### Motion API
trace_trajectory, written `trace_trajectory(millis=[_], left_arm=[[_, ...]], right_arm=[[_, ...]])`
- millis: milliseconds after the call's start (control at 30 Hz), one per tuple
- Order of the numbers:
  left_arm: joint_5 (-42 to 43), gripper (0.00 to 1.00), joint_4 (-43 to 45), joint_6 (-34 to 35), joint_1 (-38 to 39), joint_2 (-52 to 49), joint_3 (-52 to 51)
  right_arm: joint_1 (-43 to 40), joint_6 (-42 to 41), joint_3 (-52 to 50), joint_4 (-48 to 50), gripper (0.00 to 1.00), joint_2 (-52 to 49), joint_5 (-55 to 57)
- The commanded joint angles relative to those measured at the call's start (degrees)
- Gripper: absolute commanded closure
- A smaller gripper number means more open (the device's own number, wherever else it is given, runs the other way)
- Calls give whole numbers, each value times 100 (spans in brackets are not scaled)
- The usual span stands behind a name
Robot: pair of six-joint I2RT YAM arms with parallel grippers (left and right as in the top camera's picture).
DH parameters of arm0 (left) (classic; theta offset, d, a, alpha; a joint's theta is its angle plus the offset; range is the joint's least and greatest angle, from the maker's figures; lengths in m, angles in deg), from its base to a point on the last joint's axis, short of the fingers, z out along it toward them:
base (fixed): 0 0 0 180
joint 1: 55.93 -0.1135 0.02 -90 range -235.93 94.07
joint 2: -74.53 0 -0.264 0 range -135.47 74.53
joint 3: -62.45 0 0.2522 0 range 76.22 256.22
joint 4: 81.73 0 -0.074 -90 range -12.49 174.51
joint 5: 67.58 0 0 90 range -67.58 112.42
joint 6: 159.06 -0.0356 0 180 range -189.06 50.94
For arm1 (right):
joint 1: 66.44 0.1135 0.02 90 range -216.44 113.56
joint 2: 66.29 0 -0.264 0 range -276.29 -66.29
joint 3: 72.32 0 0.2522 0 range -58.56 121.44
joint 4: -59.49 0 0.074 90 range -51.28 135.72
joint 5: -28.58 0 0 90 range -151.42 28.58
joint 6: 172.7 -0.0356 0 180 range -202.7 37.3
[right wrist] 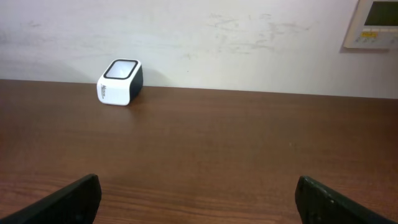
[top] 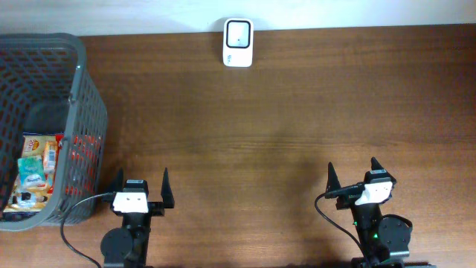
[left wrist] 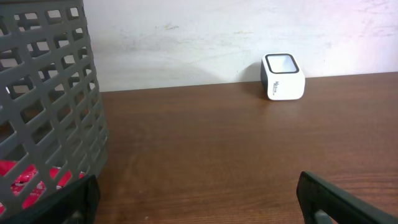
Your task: Scan the item barcode
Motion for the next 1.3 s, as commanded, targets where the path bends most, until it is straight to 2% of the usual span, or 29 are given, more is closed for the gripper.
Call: trace_trajectory(millis=[0, 1233, 1267], left_arm=[[63, 1, 11, -94, 17, 39, -46], [66, 1, 11, -92, 15, 39, -46], [284, 1, 195, -70, 17, 39, -39]], right_arm=[[37, 37, -42, -9, 2, 39, -33], [37, 35, -42, -9, 1, 37, -33], [37, 35, -42, -9, 1, 37, -33]])
